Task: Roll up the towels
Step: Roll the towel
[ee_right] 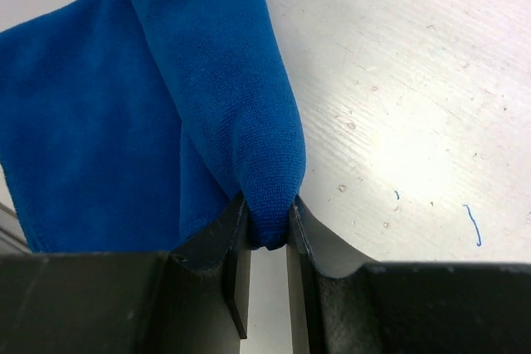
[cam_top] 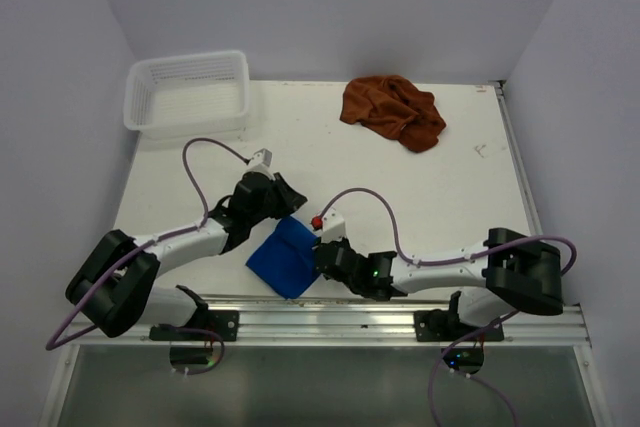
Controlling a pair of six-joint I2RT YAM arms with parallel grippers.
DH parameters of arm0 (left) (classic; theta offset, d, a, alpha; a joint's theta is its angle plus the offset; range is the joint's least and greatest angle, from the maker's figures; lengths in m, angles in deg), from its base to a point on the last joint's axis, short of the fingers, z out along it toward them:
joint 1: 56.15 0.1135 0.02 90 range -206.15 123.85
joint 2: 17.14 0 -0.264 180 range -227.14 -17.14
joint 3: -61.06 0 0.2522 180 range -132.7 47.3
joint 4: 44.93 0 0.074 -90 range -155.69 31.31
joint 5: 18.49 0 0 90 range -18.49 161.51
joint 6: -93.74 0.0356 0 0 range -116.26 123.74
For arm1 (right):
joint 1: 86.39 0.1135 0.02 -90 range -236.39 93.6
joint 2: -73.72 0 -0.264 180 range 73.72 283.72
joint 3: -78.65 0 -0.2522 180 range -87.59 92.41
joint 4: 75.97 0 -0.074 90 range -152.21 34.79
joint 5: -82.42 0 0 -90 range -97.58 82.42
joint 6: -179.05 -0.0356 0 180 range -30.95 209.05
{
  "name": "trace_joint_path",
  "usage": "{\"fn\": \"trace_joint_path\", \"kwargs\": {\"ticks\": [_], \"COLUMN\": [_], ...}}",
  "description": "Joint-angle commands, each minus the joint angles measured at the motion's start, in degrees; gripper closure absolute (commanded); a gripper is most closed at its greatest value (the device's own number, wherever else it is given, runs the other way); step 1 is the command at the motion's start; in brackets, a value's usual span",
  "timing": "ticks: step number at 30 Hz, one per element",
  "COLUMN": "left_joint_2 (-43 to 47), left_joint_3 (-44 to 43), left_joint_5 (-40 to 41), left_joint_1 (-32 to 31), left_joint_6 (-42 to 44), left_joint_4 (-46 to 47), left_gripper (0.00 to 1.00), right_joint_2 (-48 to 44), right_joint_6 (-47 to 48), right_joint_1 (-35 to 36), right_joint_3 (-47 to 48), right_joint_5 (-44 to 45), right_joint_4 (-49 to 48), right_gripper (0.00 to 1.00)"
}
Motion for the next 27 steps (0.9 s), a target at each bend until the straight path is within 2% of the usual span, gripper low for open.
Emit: {"fn": "trace_joint_path", "kwargs": {"ticks": [1, 9, 18, 23, 27], "left_joint_2": [0.3, 1.8, 6.5, 7.8, 9.8], "left_joint_3": [-3.4, -0.9, 6.5, 9.8, 12.0], "left_joint_5": [0.6, -3.8, -7.2, -8.4, -8.0], "left_joint_1": [0.8, 0.8, 0.6, 0.4, 0.0], "left_joint_6": [2.4, 0.4, -2.6, -4.4, -5.0], "left_joint_4": [-2.6, -1.0, 1.7, 3.1, 3.4], "left_gripper": [0.8, 0.8, 0.81, 0.82, 0.82], "right_joint_2": [2.2, 9.1, 19.6, 25.2, 26.2], "right_joint_6": [1.9, 6.1, 8.4, 7.7, 7.4], "right_joint_1": [2.9, 7.9, 16.2, 17.8, 18.1], "right_joint_3": [3.4, 7.8, 18.0, 23.7, 25.1], "right_joint_5": [12.9, 18.2, 27.3, 30.3, 31.0], "right_joint_4": [3.7, 3.9, 15.3, 20.5, 22.3], "right_gripper": [1.0, 1.0, 1.0, 1.0, 1.0]}}
